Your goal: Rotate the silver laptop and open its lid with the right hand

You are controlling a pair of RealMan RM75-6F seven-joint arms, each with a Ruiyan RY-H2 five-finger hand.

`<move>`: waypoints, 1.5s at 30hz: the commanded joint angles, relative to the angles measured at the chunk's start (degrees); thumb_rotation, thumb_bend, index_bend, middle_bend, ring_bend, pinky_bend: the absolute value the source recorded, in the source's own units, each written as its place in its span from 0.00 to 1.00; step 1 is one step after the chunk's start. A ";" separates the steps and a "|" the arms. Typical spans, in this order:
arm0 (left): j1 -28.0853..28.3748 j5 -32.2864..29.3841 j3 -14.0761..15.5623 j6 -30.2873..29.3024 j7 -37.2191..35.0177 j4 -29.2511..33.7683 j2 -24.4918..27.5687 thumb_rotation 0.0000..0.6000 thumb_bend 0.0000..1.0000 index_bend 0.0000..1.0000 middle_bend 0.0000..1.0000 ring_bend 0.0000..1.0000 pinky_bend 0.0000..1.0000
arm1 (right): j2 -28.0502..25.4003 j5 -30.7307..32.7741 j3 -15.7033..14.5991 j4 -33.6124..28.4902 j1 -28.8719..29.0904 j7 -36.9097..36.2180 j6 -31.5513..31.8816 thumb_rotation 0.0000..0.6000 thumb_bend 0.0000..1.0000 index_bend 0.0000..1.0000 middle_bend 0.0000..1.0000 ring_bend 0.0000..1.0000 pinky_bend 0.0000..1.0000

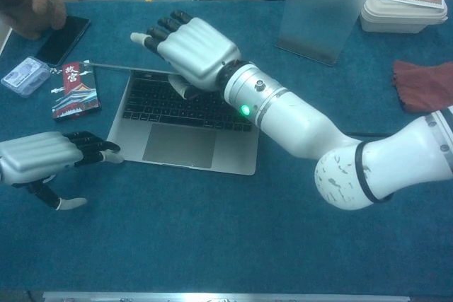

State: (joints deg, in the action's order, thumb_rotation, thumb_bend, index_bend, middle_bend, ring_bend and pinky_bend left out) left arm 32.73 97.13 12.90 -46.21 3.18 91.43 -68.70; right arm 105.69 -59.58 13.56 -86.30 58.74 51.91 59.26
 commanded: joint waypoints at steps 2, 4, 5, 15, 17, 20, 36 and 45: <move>0.12 -0.15 0.15 0.16 0.32 0.09 -0.09 0.59 0.32 0.08 0.03 0.00 0.00 | -0.79 0.60 0.91 0.60 0.10 -0.39 0.40 0.85 0.53 0.00 0.11 0.00 0.03; 0.20 -0.30 0.17 0.15 0.47 0.28 0.02 0.60 0.32 0.08 0.03 0.00 0.00 | -1.19 0.99 1.53 1.05 0.19 -0.66 0.62 0.85 0.53 0.00 0.11 0.00 0.03; 0.21 -0.37 0.18 0.10 0.52 0.37 0.06 0.59 0.32 0.08 0.03 0.00 0.00 | -1.32 1.16 1.80 1.21 0.21 -0.83 0.72 0.85 0.53 0.00 0.11 0.00 0.03; 0.42 -1.11 0.29 0.09 1.31 1.02 0.48 0.59 0.32 0.08 0.03 0.00 0.00 | -2.62 3.71 4.36 4.62 1.01 -1.94 1.05 0.85 0.53 0.00 0.11 0.00 0.03; 0.45 -1.23 0.33 0.16 1.44 1.11 0.46 0.59 0.32 0.08 0.03 0.00 0.00 | -2.67 4.48 4.88 5.44 1.12 -2.29 1.08 0.85 0.53 0.00 0.11 0.00 0.03; 0.59 -1.43 0.35 0.32 1.62 1.28 0.48 0.59 0.32 0.08 0.03 0.00 0.00 | -2.80 5.47 5.53 7.18 1.44 -2.63 1.10 0.85 0.53 0.00 0.11 0.00 0.03; 0.91 -2.20 0.65 0.98 2.78 1.89 0.44 0.59 0.32 0.08 0.03 0.00 0.00 | -3.20 9.42 6.93 13.89 2.28 -3.87 0.96 0.85 0.53 0.00 0.11 0.00 0.03; 0.48 -3.00 -0.14 -1.30 4.36 4.35 2.88 0.59 0.32 0.08 0.03 0.00 0.00 | -6.38 5.40 6.85 6.24 1.14 -8.80 2.43 0.85 0.53 0.00 0.11 0.00 0.03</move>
State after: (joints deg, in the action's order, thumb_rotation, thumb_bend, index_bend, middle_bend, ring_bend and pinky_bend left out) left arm 33.50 94.38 13.04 -46.70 7.20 95.15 -66.54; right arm 100.47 -52.87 20.36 -77.93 60.43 44.69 61.02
